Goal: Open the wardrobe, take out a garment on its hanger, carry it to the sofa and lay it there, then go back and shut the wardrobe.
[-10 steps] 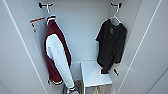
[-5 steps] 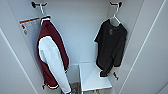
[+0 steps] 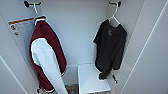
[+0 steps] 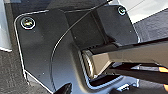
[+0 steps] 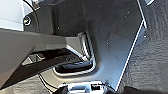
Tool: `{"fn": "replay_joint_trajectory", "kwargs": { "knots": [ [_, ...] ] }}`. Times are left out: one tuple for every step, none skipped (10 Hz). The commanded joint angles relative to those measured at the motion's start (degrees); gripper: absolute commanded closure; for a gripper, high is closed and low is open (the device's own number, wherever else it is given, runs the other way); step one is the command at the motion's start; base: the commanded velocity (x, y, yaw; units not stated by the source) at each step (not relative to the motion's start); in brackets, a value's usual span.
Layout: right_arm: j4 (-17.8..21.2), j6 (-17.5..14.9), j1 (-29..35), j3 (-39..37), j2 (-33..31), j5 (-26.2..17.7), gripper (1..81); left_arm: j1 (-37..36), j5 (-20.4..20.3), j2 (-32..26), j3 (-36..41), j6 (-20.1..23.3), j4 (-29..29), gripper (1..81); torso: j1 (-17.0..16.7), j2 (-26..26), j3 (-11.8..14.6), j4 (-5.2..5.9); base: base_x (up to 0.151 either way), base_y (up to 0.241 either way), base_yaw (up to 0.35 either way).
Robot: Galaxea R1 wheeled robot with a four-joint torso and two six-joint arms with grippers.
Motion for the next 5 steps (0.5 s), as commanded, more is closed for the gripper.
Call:
{"fn": "replay_joint_trajectory", "kwargs": {
  "knots": [
    [-0.5,-0.18,1.44,0.27,0.18,-3.51,1.0,-0.69,2.95,-0.1,0.14,0.46,0.79,1.0,0.0,0.0,0.0,0.0,0.071,0.0,0.0],
    [-0.5,-0.18,1.44,0.27,0.18,-3.43,1.0,-0.69,2.86,-0.1,0.14,0.46,0.79,1.0,-0.01,0.0,0.0,0.0,0.0,0.0,0.0],
    [-0.5,-0.18,1.44,0.18,0.18,-3.51,1.0,-0.69,2.94,-0.1,0.14,0.46,0.79,1.0,0.0,0.0,0.0,0.0,0.0,0.0,0.0],
    [-0.5,-0.18,1.44,0.18,0.09,-3.51,1.0,-0.69,2.86,-0.1,0.14,0.46,0.79,1.0,0.02,0.02,0.0,0.0,0.0,0.0,0.0],
    [-0.59,-0.18,1.44,0.18,0.09,-3.51,1.0,-0.69,2.86,-0.1,0.14,0.46,0.79,1.0,0.0,0.0,0.0,0.0,0.0,0.0,0.0]
  ]
}}
